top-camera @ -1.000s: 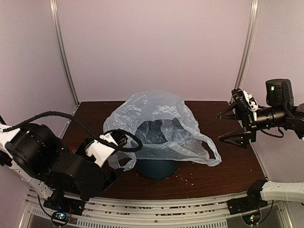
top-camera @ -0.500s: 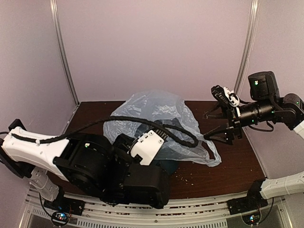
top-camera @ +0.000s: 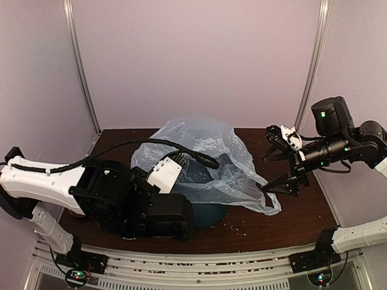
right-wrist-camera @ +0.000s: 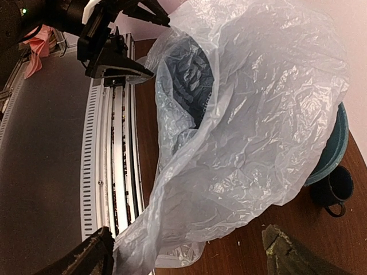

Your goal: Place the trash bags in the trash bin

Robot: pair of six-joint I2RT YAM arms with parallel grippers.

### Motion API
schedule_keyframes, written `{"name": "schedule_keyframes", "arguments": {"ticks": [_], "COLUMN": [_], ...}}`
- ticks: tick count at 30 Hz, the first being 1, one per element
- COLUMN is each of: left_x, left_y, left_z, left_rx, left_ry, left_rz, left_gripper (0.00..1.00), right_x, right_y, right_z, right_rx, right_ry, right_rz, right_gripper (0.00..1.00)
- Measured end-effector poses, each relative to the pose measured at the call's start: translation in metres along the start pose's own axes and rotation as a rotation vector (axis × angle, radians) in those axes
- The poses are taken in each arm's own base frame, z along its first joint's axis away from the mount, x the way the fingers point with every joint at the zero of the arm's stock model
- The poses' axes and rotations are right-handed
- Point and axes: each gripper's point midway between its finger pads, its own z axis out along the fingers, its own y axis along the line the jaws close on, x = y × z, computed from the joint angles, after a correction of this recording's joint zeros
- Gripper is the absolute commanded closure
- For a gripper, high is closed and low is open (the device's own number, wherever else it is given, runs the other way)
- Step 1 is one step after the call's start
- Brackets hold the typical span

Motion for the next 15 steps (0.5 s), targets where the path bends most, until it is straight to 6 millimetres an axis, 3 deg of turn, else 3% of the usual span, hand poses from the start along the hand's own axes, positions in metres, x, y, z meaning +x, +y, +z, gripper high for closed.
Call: {"name": "schedule_keyframes", "arguments": {"ticks": [5,11,15], "left_x": [0.016,0.025,0.026], "left_y": [0.002,0.002,0.005], "left_z": [0.004,0.009,0.011], "left_rx": [0.003,-0.01,-0.019], "left_ry": [0.035,0.051,0.054], "left_rz": [0.003,-0.01,-0.033], "left_gripper": [0.16,0.37,0.74], "right_x": [0.007,0.028,0.043], "right_y": [0.002,-0.009,-0.012], "right_z": [0.003,0.021,0.029], "right_rx": [-0.006,0.023,0.034], "right_ry": [0.034,0.119,0.165], "right_rz": [-0.012,-0.008,0.004], "right_gripper": [0.27,0.61,0.86]}}
